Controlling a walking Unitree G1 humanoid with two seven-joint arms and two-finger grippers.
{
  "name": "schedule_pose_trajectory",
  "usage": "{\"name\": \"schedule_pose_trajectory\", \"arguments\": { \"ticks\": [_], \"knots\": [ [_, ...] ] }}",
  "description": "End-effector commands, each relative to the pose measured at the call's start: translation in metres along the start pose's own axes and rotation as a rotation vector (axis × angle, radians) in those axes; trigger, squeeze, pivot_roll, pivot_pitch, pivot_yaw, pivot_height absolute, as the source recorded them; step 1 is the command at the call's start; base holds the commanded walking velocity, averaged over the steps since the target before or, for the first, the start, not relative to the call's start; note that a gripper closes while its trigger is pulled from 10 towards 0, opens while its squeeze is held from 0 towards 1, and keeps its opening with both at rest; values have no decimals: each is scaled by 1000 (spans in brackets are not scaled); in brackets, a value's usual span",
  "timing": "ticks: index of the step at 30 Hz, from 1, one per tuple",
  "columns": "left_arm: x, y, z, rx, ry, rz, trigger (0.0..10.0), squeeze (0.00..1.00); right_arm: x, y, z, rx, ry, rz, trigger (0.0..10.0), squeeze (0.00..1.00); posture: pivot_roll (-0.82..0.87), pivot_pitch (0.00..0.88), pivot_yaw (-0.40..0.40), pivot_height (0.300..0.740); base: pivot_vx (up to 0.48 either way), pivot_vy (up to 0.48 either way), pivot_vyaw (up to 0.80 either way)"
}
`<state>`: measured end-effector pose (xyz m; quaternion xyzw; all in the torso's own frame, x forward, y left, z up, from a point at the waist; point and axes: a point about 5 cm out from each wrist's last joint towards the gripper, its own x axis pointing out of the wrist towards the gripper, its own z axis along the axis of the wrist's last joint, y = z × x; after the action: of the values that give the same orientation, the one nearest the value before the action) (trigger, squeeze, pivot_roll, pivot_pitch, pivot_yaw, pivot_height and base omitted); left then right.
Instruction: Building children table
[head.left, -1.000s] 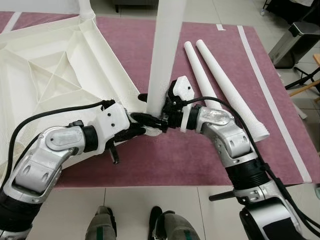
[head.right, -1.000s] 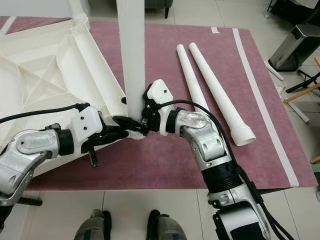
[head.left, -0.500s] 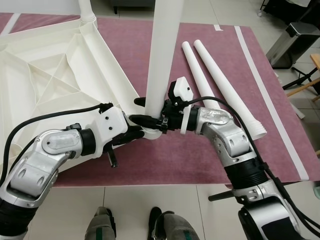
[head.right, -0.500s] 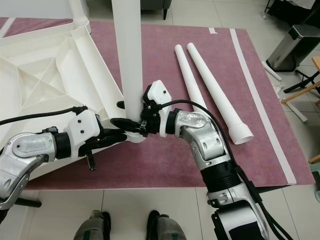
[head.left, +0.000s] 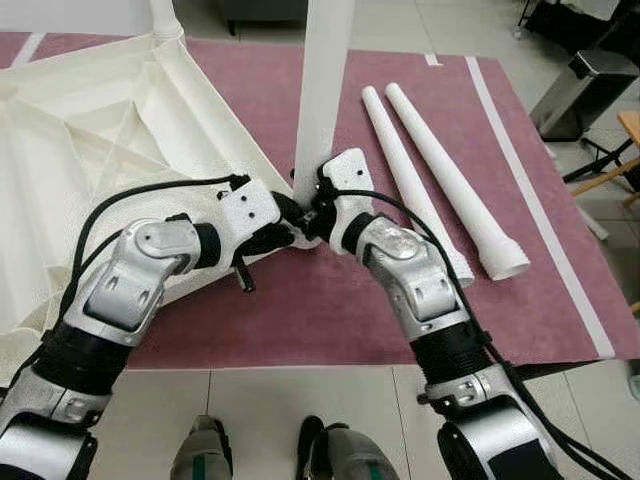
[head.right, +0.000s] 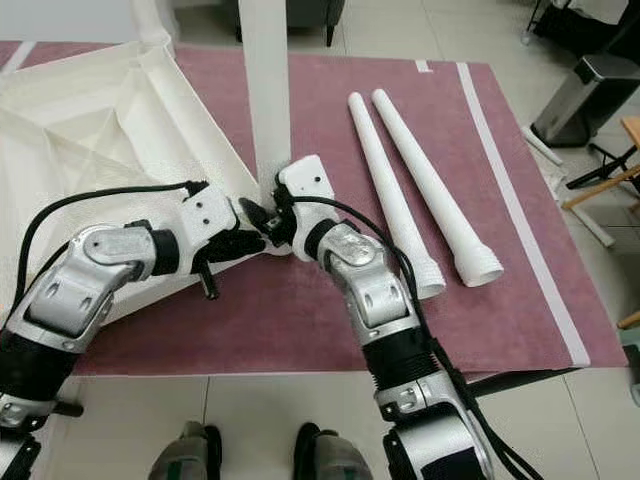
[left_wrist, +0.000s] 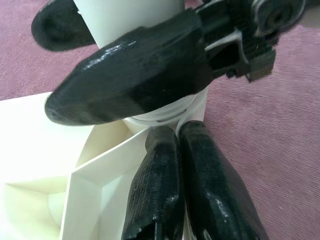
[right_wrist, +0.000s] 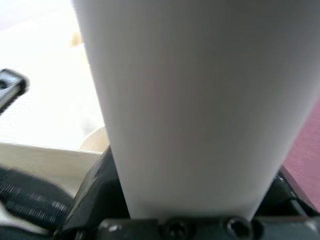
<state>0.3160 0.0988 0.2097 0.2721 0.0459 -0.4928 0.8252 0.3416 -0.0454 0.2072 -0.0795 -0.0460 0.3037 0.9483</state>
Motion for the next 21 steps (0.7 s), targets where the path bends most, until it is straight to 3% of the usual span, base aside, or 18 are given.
{"name": "schedule_pose_trajectory", "arguments": {
  "ticks": [1,3,8,13,14,15,16,21],
  "knots": [
    [4,12,19,56,-63,207,0,0,2,7,-31,-6,170,-39,0,0,142,201,-41,740,0,0,0],
    [12,19,20,56,-44,246,0,0,8,8,-32,6,184,-146,0,0,141,198,-40,740,0,0,0],
    [18,27,22,49,-26,306,0,0,14,9,-29,29,187,-240,0,0,142,199,-41,740,0,0,0],
    [18,30,23,51,-27,316,0,0,18,12,-25,47,166,-237,0,0,143,200,-42,740,0,0,0],
    [18,30,23,52,-28,314,0,0,19,14,-24,53,155,-231,10000,0,143,200,-42,740,0,0,0],
    [18,30,23,52,-28,314,0,0,19,14,-24,53,155,-231,10000,0,143,200,-42,740,0,0,0],
    [15,29,22,55,-35,306,0,0,19,18,-14,58,87,-167,10000,1000,143,200,-45,740,0,0,0],
    [12,25,22,64,-51,275,0,0,18,21,-3,78,7,-82,10000,1000,145,202,-48,740,0,0,0]
  ]
}}
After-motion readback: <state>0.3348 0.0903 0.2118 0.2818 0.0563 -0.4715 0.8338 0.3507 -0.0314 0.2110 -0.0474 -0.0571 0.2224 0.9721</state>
